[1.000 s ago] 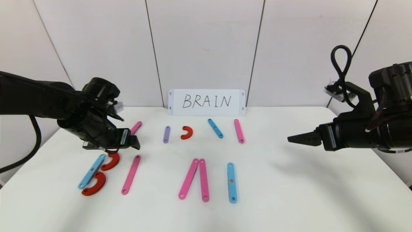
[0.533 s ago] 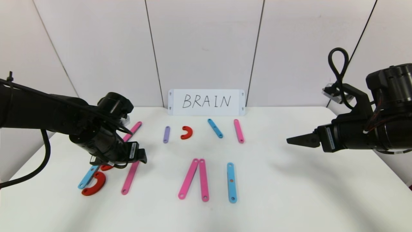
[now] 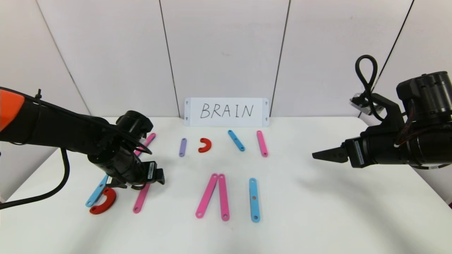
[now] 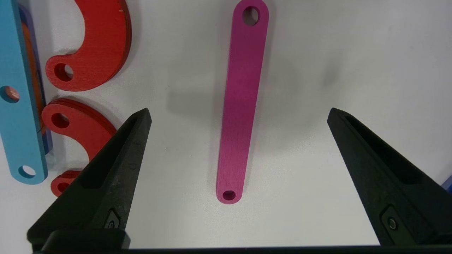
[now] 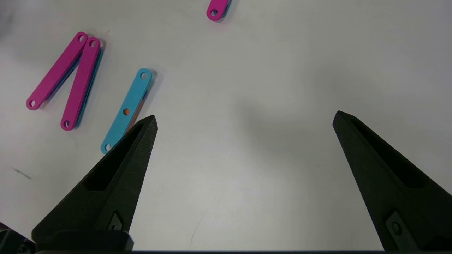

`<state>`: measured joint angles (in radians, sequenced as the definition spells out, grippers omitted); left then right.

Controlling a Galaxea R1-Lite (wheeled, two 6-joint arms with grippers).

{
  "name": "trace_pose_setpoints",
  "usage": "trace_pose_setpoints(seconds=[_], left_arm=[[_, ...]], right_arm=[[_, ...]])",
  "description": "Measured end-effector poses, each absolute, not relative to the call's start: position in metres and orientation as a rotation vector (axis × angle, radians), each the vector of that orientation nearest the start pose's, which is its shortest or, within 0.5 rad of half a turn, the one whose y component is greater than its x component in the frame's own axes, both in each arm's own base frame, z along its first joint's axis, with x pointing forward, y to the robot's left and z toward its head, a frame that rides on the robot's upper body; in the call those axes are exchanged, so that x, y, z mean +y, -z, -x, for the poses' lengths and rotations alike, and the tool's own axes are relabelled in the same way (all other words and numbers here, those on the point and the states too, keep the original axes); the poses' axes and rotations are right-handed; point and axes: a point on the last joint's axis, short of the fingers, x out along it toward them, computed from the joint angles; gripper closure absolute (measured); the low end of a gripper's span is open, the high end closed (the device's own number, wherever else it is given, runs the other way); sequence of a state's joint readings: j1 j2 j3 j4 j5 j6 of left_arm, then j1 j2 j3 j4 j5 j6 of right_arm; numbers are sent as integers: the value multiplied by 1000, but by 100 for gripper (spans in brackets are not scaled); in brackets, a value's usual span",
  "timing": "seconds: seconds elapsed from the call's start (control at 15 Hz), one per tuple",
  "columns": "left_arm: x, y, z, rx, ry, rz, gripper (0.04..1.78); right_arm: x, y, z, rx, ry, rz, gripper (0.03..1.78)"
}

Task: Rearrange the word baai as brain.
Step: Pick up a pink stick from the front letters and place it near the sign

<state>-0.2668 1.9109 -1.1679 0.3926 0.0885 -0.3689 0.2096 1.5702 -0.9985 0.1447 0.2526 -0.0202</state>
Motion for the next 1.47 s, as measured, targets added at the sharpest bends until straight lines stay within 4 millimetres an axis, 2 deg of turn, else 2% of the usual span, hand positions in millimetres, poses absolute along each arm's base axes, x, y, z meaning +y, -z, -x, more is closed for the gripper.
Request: trace_pose_setpoints(seconds=[0.53,0.67,0.87,1.0,1.2,1.27,1.33,1.47], left_arm=[[-83,-116,-311,1097,-53,111,7],[-83,-115,-311,1099,-54,109,12],[-83,-113,-311,1108,-56,106,39],[-84,-113,-310,1111,-54,104,69],[-84,-112,-310,1114,-54,102,125],[-84,-111,-309,1116,-54,101,139],[-84,-111,-308,1118,-55,101,150],[-84,-111,-308,1118,-53,100,155]], right_arm=[[61,-200,-258,724,-454,4,7],[62,-200,-259,724,-455,4,7],[62,-200,-259,725,-455,4,7],[62,-200,-259,725,-454,4,7],[62,-200,-259,725,-454,5,7],[62,-200,-259,725,-455,4,7],[62,-200,-259,725,-454,5,7],[62,-200,-259,726,-455,4,7]])
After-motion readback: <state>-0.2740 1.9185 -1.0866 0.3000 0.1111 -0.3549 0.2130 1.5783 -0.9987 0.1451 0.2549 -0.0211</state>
